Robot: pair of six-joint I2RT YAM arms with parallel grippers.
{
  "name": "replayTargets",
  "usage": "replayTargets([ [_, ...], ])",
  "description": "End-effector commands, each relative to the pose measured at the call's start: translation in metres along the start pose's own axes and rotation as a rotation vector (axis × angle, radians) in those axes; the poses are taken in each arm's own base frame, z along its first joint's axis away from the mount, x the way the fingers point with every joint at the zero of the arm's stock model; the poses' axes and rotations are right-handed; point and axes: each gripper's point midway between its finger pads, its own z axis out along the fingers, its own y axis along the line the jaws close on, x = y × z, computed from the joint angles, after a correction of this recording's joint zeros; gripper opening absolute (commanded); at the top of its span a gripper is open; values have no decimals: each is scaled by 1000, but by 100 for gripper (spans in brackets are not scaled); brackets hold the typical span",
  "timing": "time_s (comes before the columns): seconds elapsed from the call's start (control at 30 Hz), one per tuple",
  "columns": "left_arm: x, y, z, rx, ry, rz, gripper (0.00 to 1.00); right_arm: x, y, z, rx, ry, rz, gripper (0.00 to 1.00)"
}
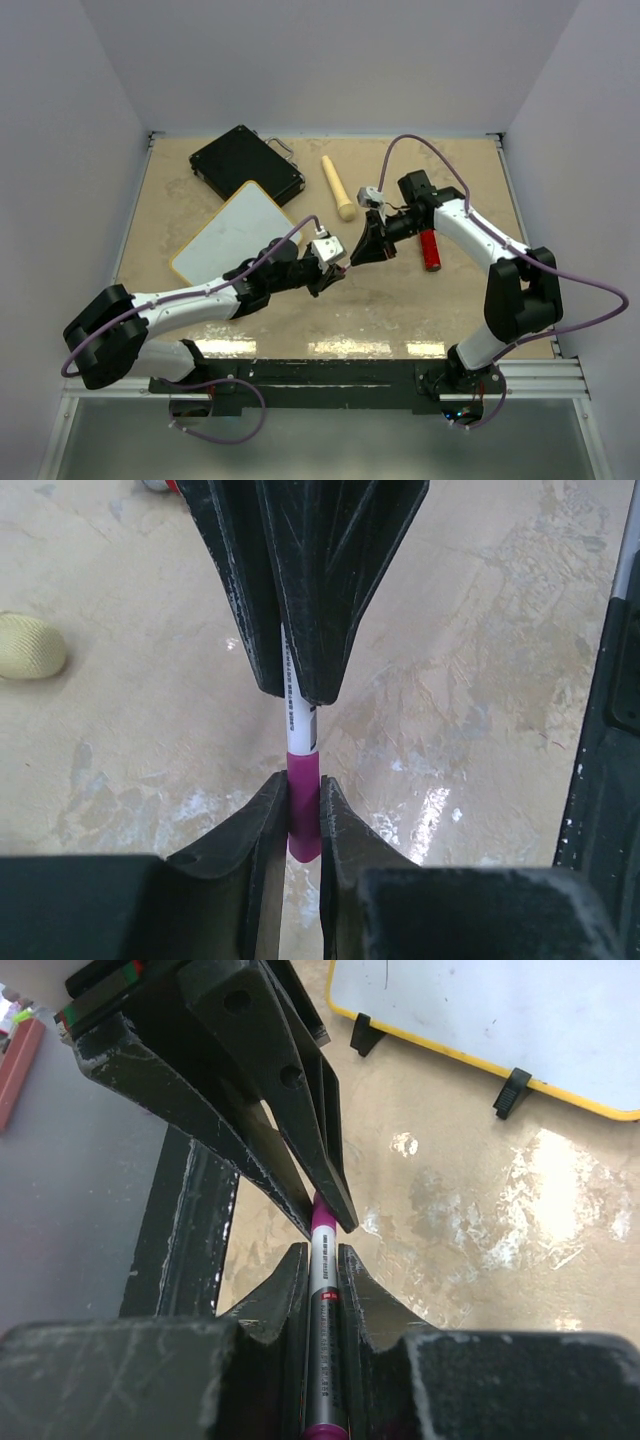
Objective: Write a sentence on the whiteboard
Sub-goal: Pick up the whiteboard marker, then open the whiteboard marker and the pen cap.
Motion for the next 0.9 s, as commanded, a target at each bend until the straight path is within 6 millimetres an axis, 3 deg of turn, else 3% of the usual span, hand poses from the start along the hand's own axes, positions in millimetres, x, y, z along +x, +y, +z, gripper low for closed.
replayTargets([
  [0.0,26,12,-6,-40,41,133,0,-37,10,-25,9,-70,-109,0],
  [0.17,45,15,-10,-57,105,122,0,-49,11,-63,89,-106,-156,0],
  [0.53,60,12,-6,-50,124,77,0,-55,7,-88,201,-147,-163,0],
  [0.67,55,17,8,-93,111,-44,0,-43,-8,-89,290,-141,-47,0],
  [0.73,47,20,18,-106,98,-90,0,-48,-16,-92,334,-159,-50,0],
  [0.8,59,24,30,-130,141,-160,0,-49,-18,-93,372,-164,-70,0],
  [0.83,50,29,39,-140,131,-181,0,-49,-20,-95,388,-169,-53,0],
  [0.87,65,33,45,-160,182,-223,0,-48,-19,-96,395,-172,-53,0],
])
